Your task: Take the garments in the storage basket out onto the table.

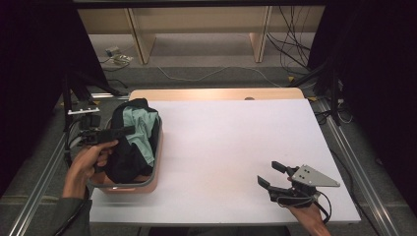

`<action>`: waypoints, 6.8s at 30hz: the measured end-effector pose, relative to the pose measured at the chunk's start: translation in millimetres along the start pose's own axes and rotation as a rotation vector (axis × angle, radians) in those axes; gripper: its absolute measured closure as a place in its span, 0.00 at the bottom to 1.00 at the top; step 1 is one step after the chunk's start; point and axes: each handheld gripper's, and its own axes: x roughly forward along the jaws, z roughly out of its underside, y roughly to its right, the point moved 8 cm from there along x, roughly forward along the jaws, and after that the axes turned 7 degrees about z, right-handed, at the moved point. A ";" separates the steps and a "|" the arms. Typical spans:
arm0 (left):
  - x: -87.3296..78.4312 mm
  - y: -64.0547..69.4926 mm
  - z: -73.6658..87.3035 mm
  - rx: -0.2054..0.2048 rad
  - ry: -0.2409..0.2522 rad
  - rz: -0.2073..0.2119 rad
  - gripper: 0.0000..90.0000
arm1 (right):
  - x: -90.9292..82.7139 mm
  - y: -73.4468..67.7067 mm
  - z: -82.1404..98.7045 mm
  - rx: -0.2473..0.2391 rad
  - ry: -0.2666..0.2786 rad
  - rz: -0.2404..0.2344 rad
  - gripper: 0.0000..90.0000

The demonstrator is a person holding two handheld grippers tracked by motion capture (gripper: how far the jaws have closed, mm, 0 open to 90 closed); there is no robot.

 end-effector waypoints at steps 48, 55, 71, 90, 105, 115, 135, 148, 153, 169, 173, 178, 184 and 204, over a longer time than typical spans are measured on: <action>-51.1 63.2 -45.6 0.007 0.279 0.186 0.61 | -0.2 -0.6 -0.8 0.002 0.010 -0.010 0.33; -55.0 80.4 -50.2 0.015 0.306 0.242 0.61 | 0.0 -0.6 -0.6 0.003 0.008 -0.009 0.33; -40.3 118.2 -55.4 0.051 0.284 0.347 0.61 | 1.0 -0.6 -0.1 -0.002 0.008 -0.009 0.33; -5.9 144.5 -58.8 0.070 0.241 0.394 0.61 | 1.8 0.4 0.6 0.006 0.004 -0.006 0.33; 41.5 153.9 -47.3 0.072 0.169 0.410 0.61 | 1.4 -0.1 0.3 0.009 0.009 -0.010 0.33; 68.3 156.9 -39.8 0.070 0.144 0.400 0.61 | 1.4 0.3 0.6 0.003 0.006 -0.008 0.33; 124.2 167.2 -7.7 0.074 0.081 0.377 0.60 | 0.3 -0.7 0.3 0.007 0.008 -0.013 0.33; 167.0 151.1 28.1 0.045 0.013 0.302 0.58 | 0.5 -1.3 0.2 0.000 0.012 -0.017 0.33; 179.8 143.7 40.9 0.026 -0.011 0.272 0.57 | 0.4 -1.8 0.4 0.002 0.010 -0.020 0.33; 203.8 130.6 70.6 0.031 -0.118 0.218 0.34 | 0.4 -1.8 0.9 0.004 0.007 -0.021 0.33; 203.5 131.1 70.2 0.024 -0.134 0.221 0.22 | -0.2 -1.4 0.8 0.003 0.006 -0.018 0.33; 199.0 129.6 68.4 0.029 -0.172 0.193 0.16 | -0.3 -1.5 0.7 0.003 0.008 -0.020 0.33; 188.8 130.3 62.4 0.045 -0.182 0.171 0.16 | -0.3 -1.1 0.7 0.004 0.008 -0.018 0.33; 143.1 132.1 49.6 0.143 -0.047 0.182 0.16 | -0.2 -1.7 0.9 0.008 0.007 -0.025 0.33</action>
